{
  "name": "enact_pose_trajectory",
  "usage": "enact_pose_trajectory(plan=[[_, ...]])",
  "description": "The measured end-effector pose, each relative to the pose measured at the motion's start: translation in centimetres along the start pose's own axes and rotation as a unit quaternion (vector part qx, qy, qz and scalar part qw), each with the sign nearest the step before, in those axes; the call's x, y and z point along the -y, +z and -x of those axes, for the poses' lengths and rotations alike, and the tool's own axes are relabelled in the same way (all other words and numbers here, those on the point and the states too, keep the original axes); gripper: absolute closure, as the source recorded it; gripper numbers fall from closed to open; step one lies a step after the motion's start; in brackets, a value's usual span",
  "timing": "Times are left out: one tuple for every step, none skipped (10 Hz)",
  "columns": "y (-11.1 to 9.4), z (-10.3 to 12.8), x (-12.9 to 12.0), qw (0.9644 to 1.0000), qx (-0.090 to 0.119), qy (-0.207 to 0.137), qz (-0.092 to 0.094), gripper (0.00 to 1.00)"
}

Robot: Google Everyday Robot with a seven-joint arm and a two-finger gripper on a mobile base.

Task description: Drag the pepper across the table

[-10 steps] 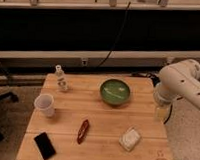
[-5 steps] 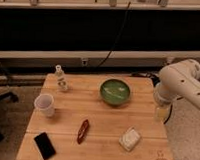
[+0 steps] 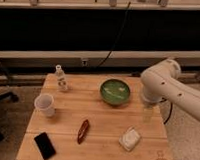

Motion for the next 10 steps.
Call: enact_pose_trajectory(plan=[[0.1, 0.6, -0.1, 1.0000, -0.004, -0.007, 0.000, 0.20], [0.0, 1.4, -0.2, 0.9998, -0.010, -0.020, -0.002, 0.20], [-0.1, 2.5, -0.5, 0.9994, -0.014, -0.031, -0.003, 0.20], [-0.2, 3.8, -0.6, 0.9989, -0.016, -0.043, -0.005, 0.20], [-0.3, 6.4, -0.7, 0.9980, -0.019, -0.060, -0.009, 0.20], [-0.4, 8.7, -0.9, 0.9967, -0.021, -0.077, -0.012, 0.20], [-0.4, 10.6, -1.2, 0.9954, -0.022, -0.092, -0.015, 0.20], [-0.4, 11.9, -1.6, 0.9939, -0.025, -0.106, -0.015, 0.20], [-0.3, 13.9, -2.2, 0.9914, -0.029, -0.127, -0.016, 0.20], [-0.3, 15.6, -2.7, 0.9888, -0.032, -0.145, -0.017, 0.20]])
